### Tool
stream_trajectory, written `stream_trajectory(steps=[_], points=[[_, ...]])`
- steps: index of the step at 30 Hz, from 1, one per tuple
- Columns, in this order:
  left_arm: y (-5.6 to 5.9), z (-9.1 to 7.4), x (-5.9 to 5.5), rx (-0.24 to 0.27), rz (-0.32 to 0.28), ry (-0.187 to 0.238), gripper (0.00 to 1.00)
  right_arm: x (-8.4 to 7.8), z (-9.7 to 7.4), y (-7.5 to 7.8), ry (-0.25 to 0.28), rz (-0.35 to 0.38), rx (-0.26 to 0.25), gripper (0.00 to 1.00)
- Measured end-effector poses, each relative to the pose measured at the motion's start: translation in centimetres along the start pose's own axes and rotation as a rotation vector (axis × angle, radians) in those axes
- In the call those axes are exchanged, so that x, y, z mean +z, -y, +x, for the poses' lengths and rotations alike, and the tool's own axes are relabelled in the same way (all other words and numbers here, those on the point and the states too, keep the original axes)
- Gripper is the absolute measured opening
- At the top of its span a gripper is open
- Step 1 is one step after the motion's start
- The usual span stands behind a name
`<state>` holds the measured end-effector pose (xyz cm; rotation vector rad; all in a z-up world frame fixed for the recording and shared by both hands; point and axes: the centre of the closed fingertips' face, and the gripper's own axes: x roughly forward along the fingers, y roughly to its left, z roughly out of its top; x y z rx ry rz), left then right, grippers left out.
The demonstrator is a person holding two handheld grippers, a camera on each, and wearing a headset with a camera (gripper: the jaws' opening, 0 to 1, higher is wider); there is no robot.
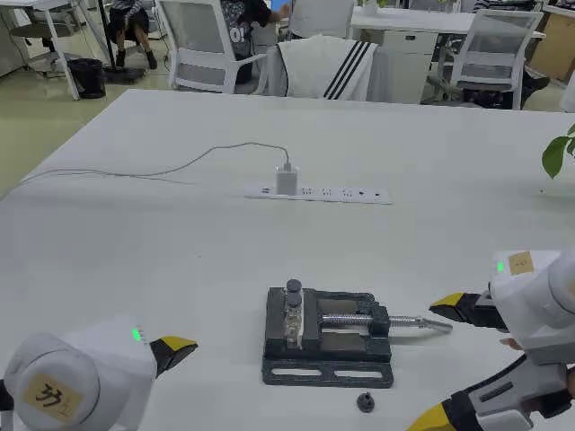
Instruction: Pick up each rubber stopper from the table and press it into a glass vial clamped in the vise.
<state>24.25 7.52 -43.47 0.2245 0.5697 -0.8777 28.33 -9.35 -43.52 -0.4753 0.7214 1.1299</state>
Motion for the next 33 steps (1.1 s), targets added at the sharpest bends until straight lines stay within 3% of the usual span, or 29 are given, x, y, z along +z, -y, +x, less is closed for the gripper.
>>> stream_trajectory(steps=[8,15,17,25,33], points=[[0.6,0.8,0.7,-0.047,0.069,-0.033,0.90,-0.9,-1.8,0.2,0.070,0.072,-0.046,0.99],[0.8,1.8,1.6,-0.104,0.172,-0.081,0.85,-2.3,-2.4,-0.6,0.073,0.099,-0.052,0.99],[0.9,2.1,1.9,-0.124,0.186,-0.094,0.83,-2.5,-2.4,-0.6,0.076,0.106,-0.057,0.99],[2.0,4.0,3.7,-0.227,0.343,-0.158,0.76,-2.2,-2.7,-1.1,0.112,0.123,-0.061,0.98],[3.0,5.7,4.4,-0.315,0.428,-0.214,0.63,-2.4,-3.0,-1.5,0.122,0.125,-0.058,0.96]])
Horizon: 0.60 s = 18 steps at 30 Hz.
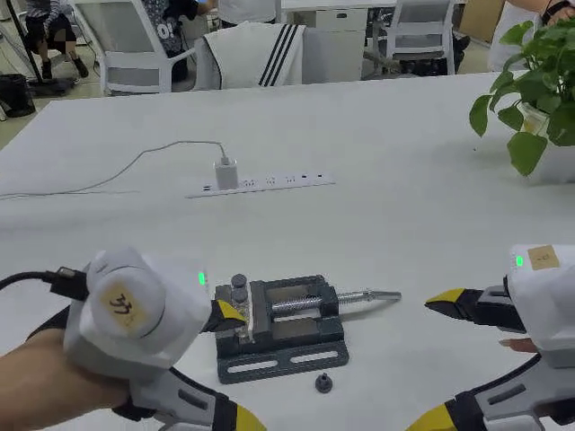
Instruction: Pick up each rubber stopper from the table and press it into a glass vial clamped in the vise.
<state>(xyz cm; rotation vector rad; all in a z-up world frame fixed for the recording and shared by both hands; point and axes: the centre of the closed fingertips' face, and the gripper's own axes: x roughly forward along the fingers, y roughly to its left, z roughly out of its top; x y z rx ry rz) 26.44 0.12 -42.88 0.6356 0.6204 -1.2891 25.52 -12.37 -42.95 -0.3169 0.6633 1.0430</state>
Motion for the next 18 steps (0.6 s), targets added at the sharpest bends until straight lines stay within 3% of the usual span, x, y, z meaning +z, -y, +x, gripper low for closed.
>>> stream_trajectory(steps=[6,16,18], points=[[0.4,1.1,0.5,-0.070,0.062,-0.036,0.51,-0.3,-0.5,0.3,0.004,0.010,-0.013,0.96],[0.9,3.2,1.7,-0.153,0.105,-0.081,0.33,-1.2,-0.7,-0.1,0.009,0.031,-0.017,0.94],[1.2,3.7,1.6,-0.180,0.132,-0.109,0.30,-1.3,-0.7,-0.2,0.011,0.036,-0.016,0.94]])
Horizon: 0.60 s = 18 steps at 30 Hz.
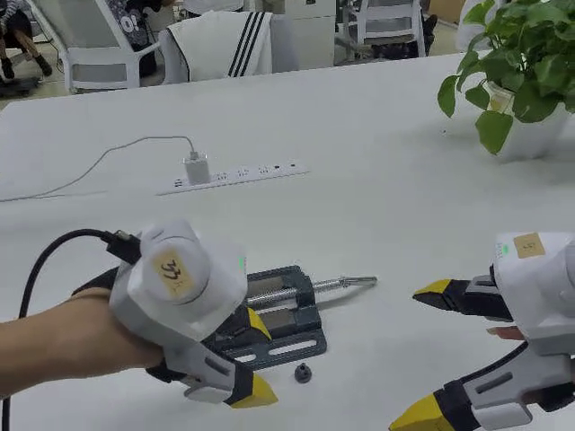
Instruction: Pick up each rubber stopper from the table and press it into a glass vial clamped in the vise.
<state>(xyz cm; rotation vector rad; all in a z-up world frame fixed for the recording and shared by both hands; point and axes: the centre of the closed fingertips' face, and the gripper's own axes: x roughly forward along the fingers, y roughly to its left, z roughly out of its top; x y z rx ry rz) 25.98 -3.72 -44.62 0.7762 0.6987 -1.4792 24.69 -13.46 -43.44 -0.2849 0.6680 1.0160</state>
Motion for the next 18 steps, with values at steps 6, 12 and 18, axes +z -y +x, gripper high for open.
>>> stream_trajectory(steps=[6,12,18], points=[[-0.2,1.4,0.5,-0.027,0.050,-0.054,0.21,-0.3,-0.2,0.0,0.007,0.013,-0.006,0.94],[-0.6,2.6,0.7,-0.041,0.070,-0.096,0.16,-1.1,-0.5,-0.1,0.011,0.035,-0.010,0.93],[-1.2,3.6,0.4,-0.048,0.071,-0.140,0.12,-1.8,-0.8,-0.2,0.014,0.056,-0.015,0.92]])
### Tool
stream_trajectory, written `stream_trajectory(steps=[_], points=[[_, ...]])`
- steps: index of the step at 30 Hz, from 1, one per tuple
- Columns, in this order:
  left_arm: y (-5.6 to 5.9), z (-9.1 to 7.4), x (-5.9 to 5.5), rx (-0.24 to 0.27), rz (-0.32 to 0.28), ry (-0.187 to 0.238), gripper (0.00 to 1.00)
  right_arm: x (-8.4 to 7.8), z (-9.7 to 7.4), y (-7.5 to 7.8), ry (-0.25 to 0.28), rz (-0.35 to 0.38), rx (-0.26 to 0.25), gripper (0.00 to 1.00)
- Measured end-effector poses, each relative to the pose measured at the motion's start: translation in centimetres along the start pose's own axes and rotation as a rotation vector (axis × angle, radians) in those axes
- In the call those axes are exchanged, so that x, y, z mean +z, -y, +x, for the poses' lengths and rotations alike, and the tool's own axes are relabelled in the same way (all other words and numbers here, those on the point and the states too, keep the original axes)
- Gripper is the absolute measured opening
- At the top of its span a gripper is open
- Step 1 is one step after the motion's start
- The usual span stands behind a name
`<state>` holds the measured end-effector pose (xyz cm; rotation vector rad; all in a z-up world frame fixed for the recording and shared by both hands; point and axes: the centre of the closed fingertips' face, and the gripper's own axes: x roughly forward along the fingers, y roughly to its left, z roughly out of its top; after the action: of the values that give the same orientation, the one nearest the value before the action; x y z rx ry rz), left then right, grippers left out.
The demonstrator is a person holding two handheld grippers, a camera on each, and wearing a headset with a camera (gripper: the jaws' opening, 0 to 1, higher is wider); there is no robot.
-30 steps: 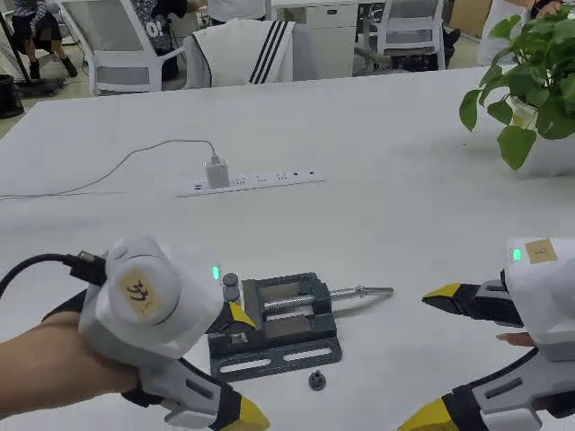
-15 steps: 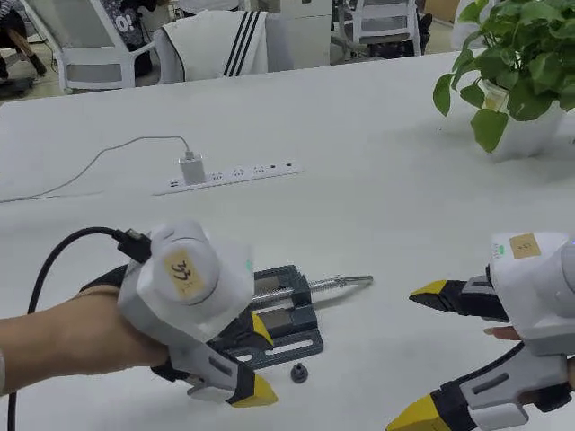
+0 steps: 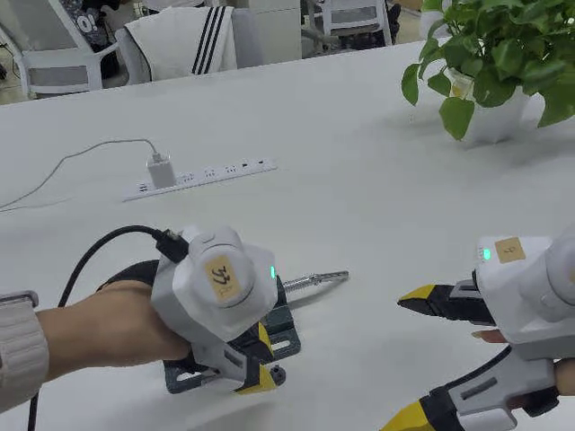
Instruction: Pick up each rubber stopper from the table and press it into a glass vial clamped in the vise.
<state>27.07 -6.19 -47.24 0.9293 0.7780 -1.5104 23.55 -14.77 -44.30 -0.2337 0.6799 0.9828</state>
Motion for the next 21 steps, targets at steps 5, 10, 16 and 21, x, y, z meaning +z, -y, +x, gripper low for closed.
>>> stream_trajectory(steps=[5,10,16,21], points=[[-0.4,0.4,-0.2,0.000,0.001,-0.013,0.08,-0.4,0.0,-0.1,-0.003,0.011,0.002,0.91],[-0.4,0.9,-0.2,-0.008,0.003,-0.021,0.08,-0.7,0.1,0.0,-0.001,0.020,0.002,0.91],[-0.3,1.3,-0.2,-0.020,0.006,-0.028,0.06,-0.9,0.3,0.1,-0.003,0.024,0.005,0.90],[-0.3,1.5,-0.3,-0.020,0.005,-0.040,0.06,-1.0,0.4,0.0,0.000,0.030,0.007,0.90]])
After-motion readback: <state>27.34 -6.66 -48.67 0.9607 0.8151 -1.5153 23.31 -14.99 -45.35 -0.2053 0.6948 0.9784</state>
